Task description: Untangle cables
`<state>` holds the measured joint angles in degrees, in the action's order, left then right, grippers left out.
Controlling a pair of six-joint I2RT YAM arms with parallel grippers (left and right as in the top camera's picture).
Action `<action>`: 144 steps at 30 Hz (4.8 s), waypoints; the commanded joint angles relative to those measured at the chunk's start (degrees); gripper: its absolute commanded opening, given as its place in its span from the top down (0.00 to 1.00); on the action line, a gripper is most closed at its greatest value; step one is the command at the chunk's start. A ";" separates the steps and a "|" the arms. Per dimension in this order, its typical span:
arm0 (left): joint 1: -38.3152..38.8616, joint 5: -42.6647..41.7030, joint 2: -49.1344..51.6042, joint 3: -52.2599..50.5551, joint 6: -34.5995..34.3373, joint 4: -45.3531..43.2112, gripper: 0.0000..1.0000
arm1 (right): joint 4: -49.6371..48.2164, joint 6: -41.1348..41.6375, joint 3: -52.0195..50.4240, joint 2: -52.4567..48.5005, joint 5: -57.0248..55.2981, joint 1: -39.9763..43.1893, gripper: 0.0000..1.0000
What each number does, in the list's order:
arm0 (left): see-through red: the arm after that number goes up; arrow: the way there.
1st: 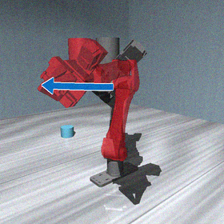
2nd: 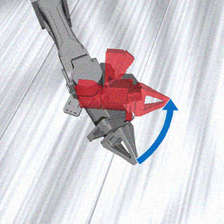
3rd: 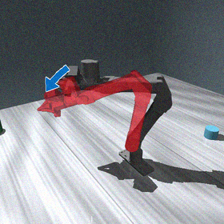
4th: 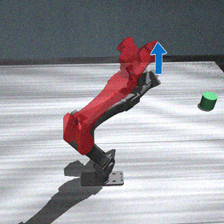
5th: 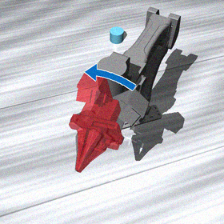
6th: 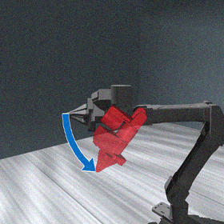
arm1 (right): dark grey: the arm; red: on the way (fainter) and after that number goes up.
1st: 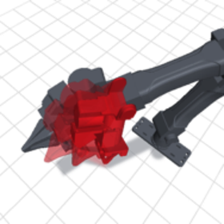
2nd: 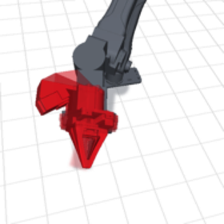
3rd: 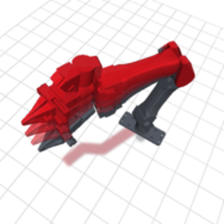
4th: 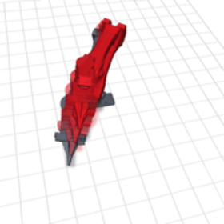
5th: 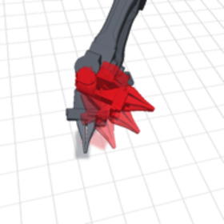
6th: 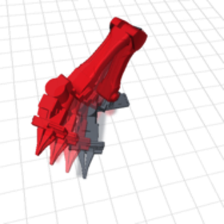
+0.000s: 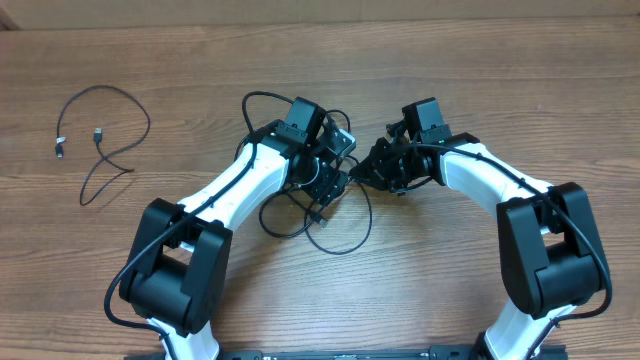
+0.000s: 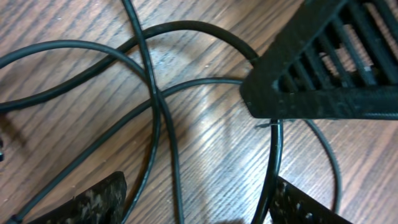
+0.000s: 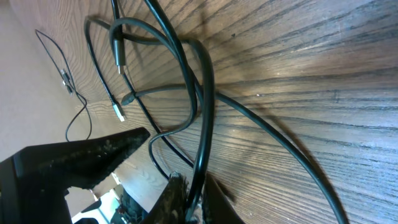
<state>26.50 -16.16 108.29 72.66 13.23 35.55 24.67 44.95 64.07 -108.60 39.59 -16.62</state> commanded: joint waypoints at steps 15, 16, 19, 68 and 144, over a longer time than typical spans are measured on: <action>-0.35 7.54 3.54 -0.22 -1.49 -1.14 0.39 | -3.37 -0.37 0.81 0.37 -3.72 -2.45 0.91; -0.35 8.13 4.02 -0.22 -1.90 -1.38 0.42 | -3.32 -0.39 0.81 0.37 -4.20 -2.45 0.91; -0.35 9.38 5.84 -0.22 -2.36 -2.23 0.47 | -3.37 -0.39 0.81 0.37 -4.24 -2.45 0.91; -1.84 8.76 8.46 5.05 -8.98 -0.46 0.68 | 12.07 -0.42 -0.37 0.35 -27.10 -2.45 0.53; -6.71 -10.73 -21.18 22.60 -15.63 -1.77 0.96 | 11.98 -0.46 -0.39 0.35 -27.58 -2.45 0.46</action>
<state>20.10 -25.98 90.67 93.62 -1.39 35.53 36.42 44.82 64.27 -107.87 15.51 -18.92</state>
